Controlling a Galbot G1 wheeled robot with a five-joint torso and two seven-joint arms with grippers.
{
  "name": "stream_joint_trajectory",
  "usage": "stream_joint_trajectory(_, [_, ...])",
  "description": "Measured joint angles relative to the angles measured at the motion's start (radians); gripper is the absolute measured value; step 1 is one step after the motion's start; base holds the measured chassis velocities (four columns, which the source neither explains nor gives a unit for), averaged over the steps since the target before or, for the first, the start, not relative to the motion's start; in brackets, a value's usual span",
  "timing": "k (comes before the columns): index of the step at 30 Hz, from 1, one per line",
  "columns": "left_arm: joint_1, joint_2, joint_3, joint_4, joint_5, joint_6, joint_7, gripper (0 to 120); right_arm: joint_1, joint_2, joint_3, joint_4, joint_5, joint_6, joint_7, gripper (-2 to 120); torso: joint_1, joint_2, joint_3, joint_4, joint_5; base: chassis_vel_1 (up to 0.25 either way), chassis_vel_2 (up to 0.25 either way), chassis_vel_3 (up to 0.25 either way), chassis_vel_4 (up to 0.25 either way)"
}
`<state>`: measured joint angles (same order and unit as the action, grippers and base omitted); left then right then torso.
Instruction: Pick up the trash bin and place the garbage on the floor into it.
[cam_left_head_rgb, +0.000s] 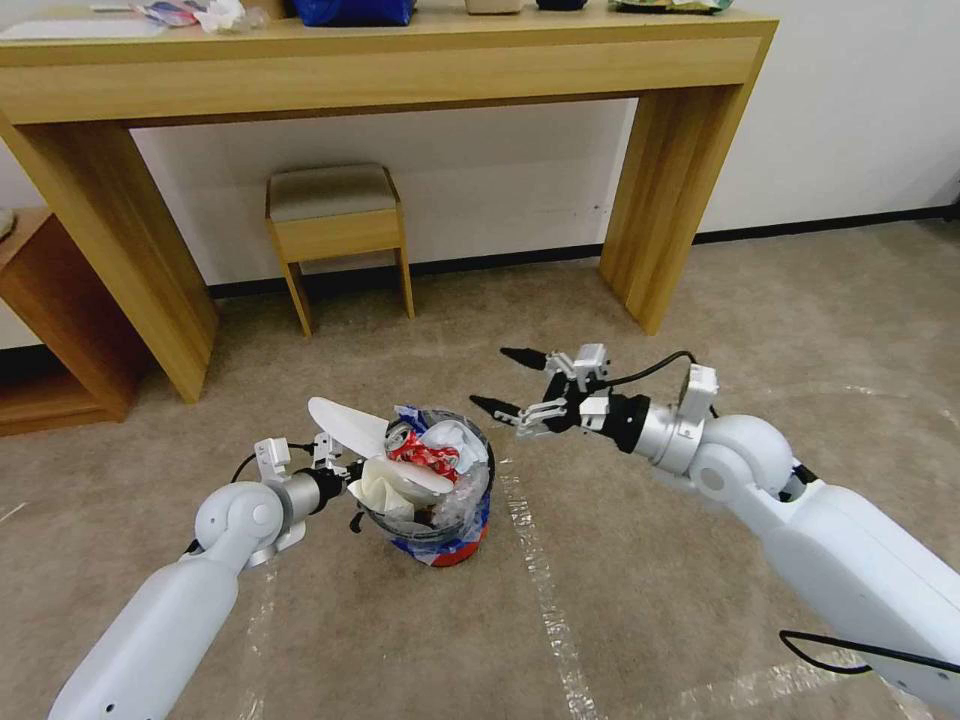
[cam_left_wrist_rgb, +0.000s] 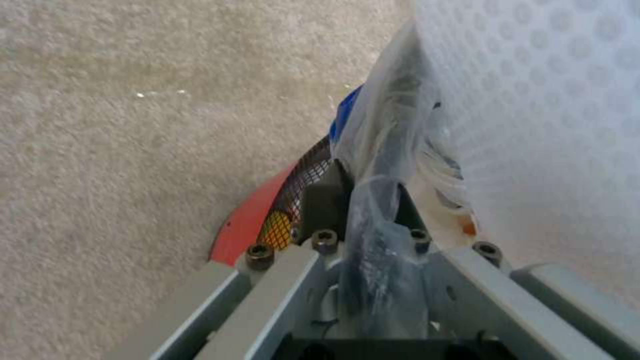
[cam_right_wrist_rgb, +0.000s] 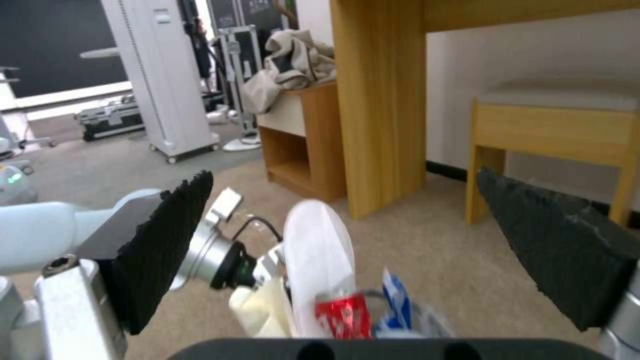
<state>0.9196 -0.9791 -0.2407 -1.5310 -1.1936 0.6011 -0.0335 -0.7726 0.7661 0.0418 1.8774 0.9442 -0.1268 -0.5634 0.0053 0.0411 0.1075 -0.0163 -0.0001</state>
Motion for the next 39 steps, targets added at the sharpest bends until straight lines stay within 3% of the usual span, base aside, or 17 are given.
stream_joint_trajectory(9, [-0.044, -0.005, 0.001, 0.116, -0.014, 0.002, 0.045, 1, -0.142, -0.005, 0.099, 0.005, -0.031, 0.007, -0.032, 100, 0.000, 0.000, 0.000, 0.0003, 0.0006, 0.000, 0.000, 0.000, 0.000])
stream_joint_trajectory(25, [-0.041, -0.004, -0.014, 0.144, 0.024, -0.016, 0.072, 3, -0.195, 0.004, 0.159, -0.002, -0.058, 0.011, -0.042, 100, 0.000, 0.000, 0.000, -0.0001, -0.0001, 0.000, 0.000, 0.000, 0.000])
stream_joint_trajectory(30, [-0.032, -0.002, -0.021, 0.140, 0.027, -0.021, 0.076, 26, -0.235, 0.004, 0.198, -0.001, -0.077, 0.014, -0.054, 100, 0.000, 0.000, 0.000, -0.0003, -0.0004, 0.000, 0.000, 0.000, 0.000])
stream_joint_trajectory(35, [-0.032, 0.006, -0.024, 0.136, 0.024, -0.023, 0.092, 36, -0.251, 0.007, 0.212, -0.001, -0.085, 0.015, -0.057, 100, 0.000, 0.000, 0.000, -0.0004, -0.0001, 0.000, 0.000, 0.000, 0.000])
stream_joint_trajectory(39, [-0.030, 0.028, -0.029, 0.129, 0.021, -0.026, 0.108, 57, -0.270, 0.010, 0.229, 0.000, -0.097, 0.019, -0.060, 100, 0.000, 0.000, 0.000, 0.0001, 0.0001, 0.000, 0.000, 0.000, 0.000])
